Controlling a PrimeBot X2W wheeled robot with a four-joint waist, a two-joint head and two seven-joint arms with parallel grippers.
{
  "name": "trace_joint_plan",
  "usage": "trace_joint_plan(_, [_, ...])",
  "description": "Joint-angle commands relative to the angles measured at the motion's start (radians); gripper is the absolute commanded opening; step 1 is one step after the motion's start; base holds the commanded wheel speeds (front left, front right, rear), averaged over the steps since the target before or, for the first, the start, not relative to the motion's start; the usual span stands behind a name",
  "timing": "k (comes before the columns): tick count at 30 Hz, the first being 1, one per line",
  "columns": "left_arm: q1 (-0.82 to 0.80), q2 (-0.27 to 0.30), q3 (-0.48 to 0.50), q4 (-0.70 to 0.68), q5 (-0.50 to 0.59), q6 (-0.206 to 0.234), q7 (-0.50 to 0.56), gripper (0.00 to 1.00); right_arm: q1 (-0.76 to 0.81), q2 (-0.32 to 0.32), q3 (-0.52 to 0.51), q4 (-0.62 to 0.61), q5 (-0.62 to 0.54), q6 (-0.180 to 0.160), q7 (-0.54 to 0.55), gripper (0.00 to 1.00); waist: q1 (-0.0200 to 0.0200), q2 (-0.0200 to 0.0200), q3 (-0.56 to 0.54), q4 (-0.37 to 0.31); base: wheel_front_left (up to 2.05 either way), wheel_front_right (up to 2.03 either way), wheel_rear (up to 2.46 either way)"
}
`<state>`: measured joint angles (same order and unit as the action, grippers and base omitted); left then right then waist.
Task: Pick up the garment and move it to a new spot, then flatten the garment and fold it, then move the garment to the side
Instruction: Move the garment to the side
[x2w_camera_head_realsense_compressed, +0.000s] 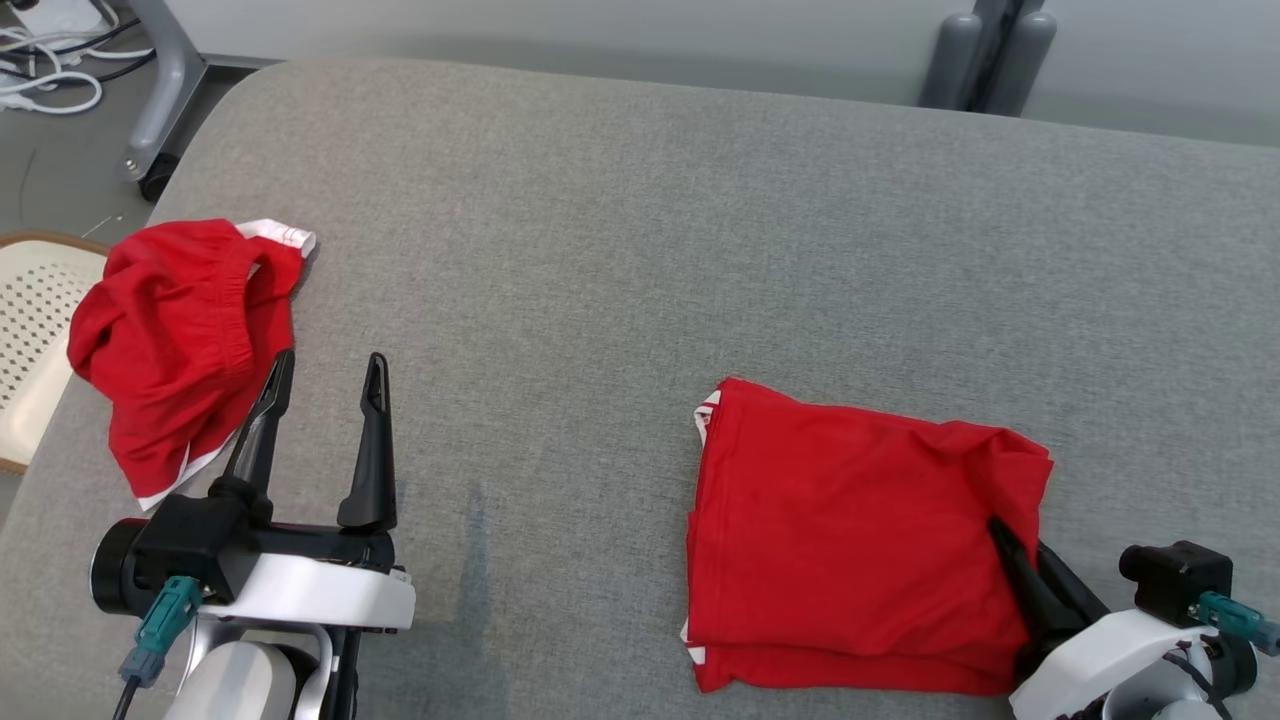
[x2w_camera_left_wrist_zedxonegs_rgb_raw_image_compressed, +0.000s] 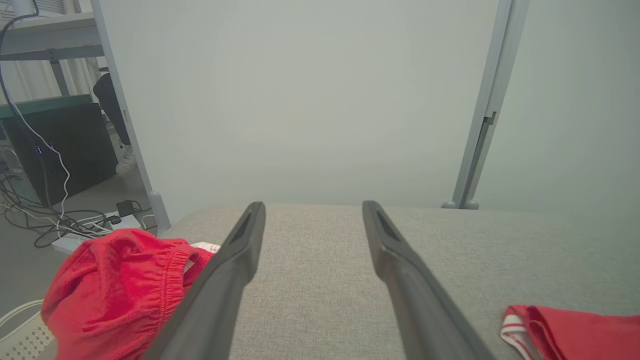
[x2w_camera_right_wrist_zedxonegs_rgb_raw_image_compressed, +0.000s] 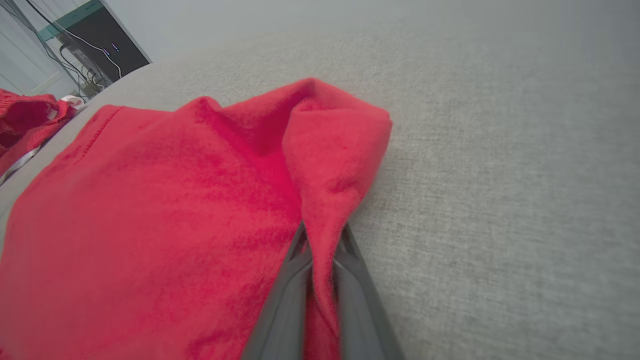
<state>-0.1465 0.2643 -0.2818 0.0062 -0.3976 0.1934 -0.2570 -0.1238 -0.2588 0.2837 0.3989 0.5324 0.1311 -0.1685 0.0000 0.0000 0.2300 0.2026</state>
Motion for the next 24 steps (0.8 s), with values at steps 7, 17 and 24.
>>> trace_joint_plan(7, [0.036,0.011,0.011,-0.012,0.009,0.009,-0.006,1.0,-0.012,-0.056,0.031,-0.036,-0.01,0.0,-0.02,0.0,0.0,0.0,-0.04,-0.087,0.0,0.0,0.0])
trace_joint_plan(17, [0.03,0.006,-0.011,-0.025,0.013,0.007,0.004,1.0,-0.051,-0.096,0.042,-0.081,-0.023,0.0,-0.015,0.0,0.0,0.0,-0.044,-0.238,0.0,0.0,0.0])
trace_joint_plan(24, [0.004,0.014,-0.02,-0.041,0.023,0.011,0.009,1.0,-0.136,-0.124,0.095,-0.071,-0.009,0.0,-0.03,0.0,0.0,0.0,-0.007,-0.316,0.0,0.0,0.0])
